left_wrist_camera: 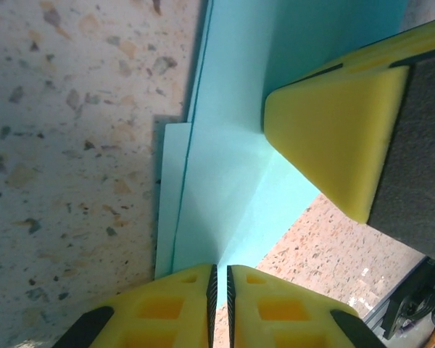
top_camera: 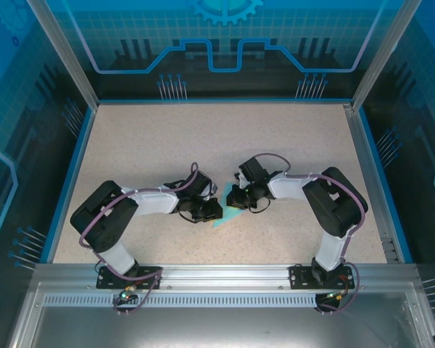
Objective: Fold a paper plane with a square sheet of paper (pick it up from the middle)
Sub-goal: Fourth fold the wing at the center of the table.
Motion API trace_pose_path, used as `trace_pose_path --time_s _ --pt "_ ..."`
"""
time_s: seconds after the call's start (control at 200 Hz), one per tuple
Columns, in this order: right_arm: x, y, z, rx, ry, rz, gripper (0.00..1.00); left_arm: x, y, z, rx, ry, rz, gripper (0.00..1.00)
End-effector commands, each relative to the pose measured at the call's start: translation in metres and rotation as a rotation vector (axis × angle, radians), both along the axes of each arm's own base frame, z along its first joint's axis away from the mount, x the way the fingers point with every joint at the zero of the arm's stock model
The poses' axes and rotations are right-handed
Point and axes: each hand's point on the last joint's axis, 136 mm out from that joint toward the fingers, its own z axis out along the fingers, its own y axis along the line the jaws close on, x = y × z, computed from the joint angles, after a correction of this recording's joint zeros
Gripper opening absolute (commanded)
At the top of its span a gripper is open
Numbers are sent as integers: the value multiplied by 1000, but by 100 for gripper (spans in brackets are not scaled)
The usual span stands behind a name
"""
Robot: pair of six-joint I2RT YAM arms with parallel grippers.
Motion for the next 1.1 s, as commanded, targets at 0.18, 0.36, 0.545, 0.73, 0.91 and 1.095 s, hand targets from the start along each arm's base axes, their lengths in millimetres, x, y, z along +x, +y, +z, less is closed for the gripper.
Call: trace_pose_path --time_s 0.18,0.36,0.545,0.73,0.91,1.095 --pt "-28 -39 -56 -239 115 -25 10 -21 25 -28 126 79 6 15" --pt "-29 -39 -57 -239 116 -24 9 -21 18 -17 70 69 1 15" --pt "-30 -40 -57 -239 118 -21 9 -20 2 9 -44 35 -26 18" --pt "-30 -40 -58 -241 120 -22 9 -25 3 5 -36 48 -35 18" --pt "-31 -41 -60 -248 129 -21 9 -29 13 -10 32 67 -22 17" --pt "-32 -41 -61 -252 132 -18 9 -30 21 -16 86 67 -16 17"
